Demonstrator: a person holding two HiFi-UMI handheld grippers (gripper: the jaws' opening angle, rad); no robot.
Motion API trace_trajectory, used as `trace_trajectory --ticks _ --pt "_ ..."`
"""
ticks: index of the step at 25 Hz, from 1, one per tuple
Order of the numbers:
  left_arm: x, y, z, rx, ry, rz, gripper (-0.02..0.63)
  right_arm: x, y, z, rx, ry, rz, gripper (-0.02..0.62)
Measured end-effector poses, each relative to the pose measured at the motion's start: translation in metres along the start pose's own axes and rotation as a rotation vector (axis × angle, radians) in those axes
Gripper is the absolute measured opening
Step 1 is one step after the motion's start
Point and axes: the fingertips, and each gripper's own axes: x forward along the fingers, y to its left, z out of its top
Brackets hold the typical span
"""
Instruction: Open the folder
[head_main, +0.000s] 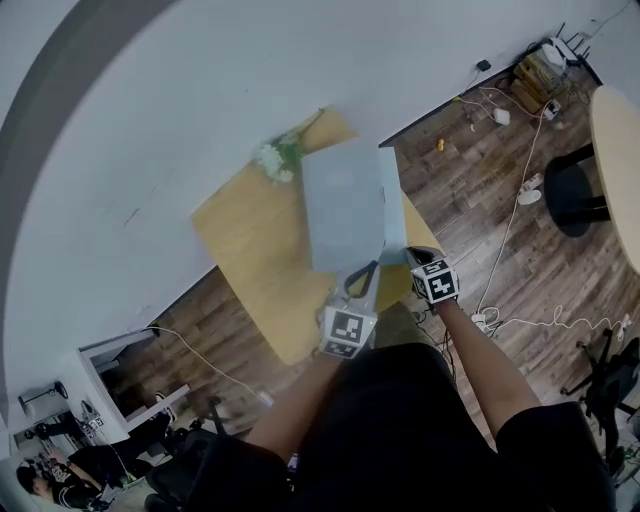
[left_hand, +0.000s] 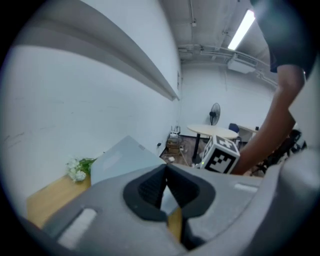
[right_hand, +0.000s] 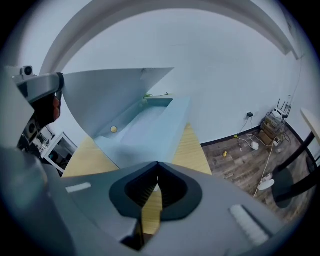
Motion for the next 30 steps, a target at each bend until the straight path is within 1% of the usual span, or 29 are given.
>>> trace_trajectory --ticks 6,8,9,12,15,18,20,22,26,28,30 --pt "-0.068 0.046 0.015 -0.062 -0.093 0.123 0.002 0.000 0.009 0.001 -0.050 0.035 -0.030 0.002" --pt "-0.088 0.063 0.015 -0.062 -0.127 0.179 0.002 0.000 0.011 0.000 -0.057 0.046 -0.043 0.002" --pt "-0.098 0.072 0.013 -0.075 -0.141 0.212 0.002 0.001 0.013 0.000 -0.056 0.051 -0.049 0.002" --pt "-0.126 0.098 0.006 -0.136 -0.162 0.299 0.002 0.003 0.016 0.002 -0.051 0.059 -0.070 0.002" --pt "-0.151 0.120 -0.004 -0.152 -0.166 0.379 0.002 0.003 0.018 0.002 -0.063 0.067 -0.096 0.002" --pt "-0.174 0.145 -0.020 -0.153 -0.155 0.454 0.002 0.005 0.021 0.002 -0.066 0.075 -0.116 0.000" --pt "-0.188 0.160 -0.034 -0.136 -0.131 0.495 0.002 0.005 0.022 0.001 -0.066 0.087 -0.134 0.000" --pt "-0.201 0.171 -0.047 -0.141 -0.106 0.532 0.002 0.004 0.023 0.001 -0.058 0.111 -0.154 0.000" --pt "-0.221 0.191 -0.080 -0.200 -0.056 0.584 0.002 0.010 0.029 -0.001 -0.011 0.143 -0.169 0.000" --pt "-0.228 0.203 -0.094 -0.229 -0.035 0.610 0.002 0.007 0.034 0.007 -0.015 0.145 -0.196 0.002" --pt "-0.234 0.214 -0.106 -0.274 -0.028 0.633 0.002 0.007 0.043 0.011 -0.036 0.142 -0.205 0.003"
